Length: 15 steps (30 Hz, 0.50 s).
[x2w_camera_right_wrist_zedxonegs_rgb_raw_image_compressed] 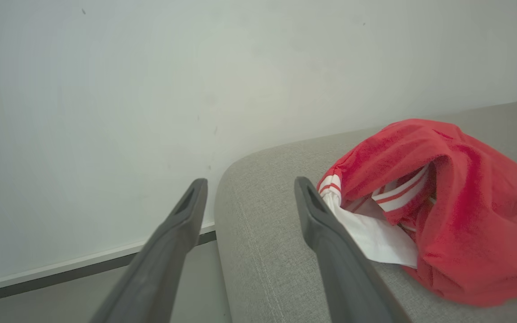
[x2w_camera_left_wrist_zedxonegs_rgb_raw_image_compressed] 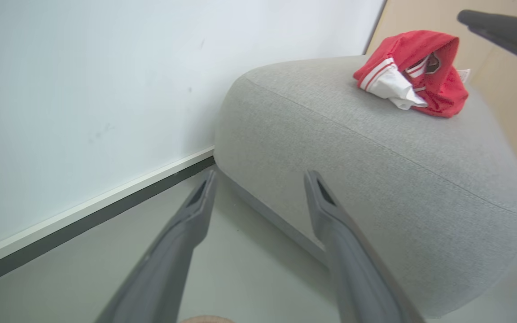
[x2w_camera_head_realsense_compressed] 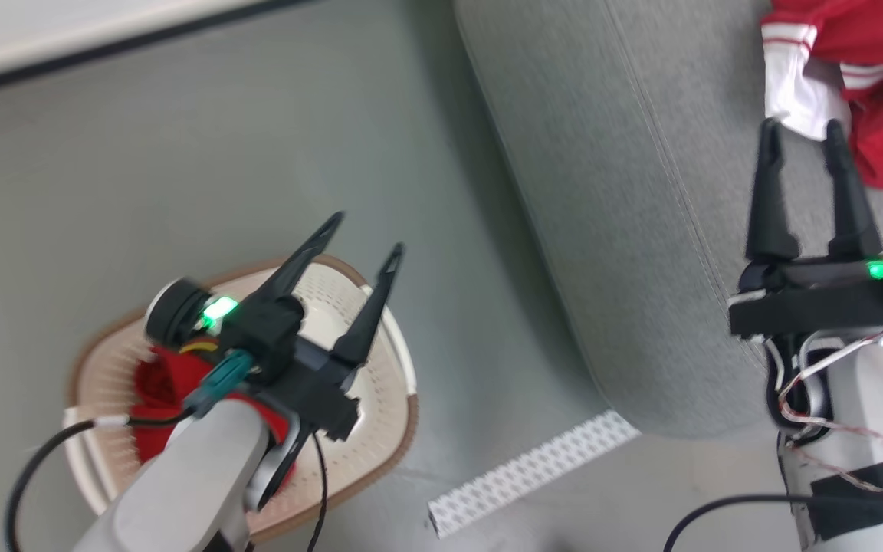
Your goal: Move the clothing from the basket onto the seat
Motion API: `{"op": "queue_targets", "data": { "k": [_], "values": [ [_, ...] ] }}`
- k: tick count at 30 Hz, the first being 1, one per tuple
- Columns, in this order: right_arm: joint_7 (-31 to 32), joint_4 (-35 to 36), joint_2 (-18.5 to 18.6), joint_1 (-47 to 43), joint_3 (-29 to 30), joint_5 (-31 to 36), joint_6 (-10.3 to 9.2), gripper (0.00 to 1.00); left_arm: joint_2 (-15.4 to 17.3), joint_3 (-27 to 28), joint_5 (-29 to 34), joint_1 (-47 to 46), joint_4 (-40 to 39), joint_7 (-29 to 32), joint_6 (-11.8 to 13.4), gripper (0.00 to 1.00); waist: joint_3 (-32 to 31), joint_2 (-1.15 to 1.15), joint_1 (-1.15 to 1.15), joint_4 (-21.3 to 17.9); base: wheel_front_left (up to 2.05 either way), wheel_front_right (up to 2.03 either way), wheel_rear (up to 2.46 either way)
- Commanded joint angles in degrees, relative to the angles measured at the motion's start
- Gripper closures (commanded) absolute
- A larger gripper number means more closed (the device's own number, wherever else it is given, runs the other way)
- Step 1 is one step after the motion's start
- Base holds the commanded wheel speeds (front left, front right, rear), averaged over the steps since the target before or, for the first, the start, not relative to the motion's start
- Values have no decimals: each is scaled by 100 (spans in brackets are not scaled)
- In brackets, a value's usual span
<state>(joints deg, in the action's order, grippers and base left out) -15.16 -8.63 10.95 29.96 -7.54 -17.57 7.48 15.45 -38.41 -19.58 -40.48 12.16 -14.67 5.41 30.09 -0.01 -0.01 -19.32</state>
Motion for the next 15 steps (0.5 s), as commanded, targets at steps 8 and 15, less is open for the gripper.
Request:
{"op": "queue_targets", "data": {
  "k": [8,15],
  "values": [
    [-9,165,86,-565,-509,27,2,0,-41,648,-155,956,-292,-47,305,0,-1181,1,1,907,0,0,0],
    [-10,148,164,-1005,-964,162,2,0,-21,1414,-80,1937,-643,-49,432,0,-1770,1,1,1166,0,0,0]
  ]
}}
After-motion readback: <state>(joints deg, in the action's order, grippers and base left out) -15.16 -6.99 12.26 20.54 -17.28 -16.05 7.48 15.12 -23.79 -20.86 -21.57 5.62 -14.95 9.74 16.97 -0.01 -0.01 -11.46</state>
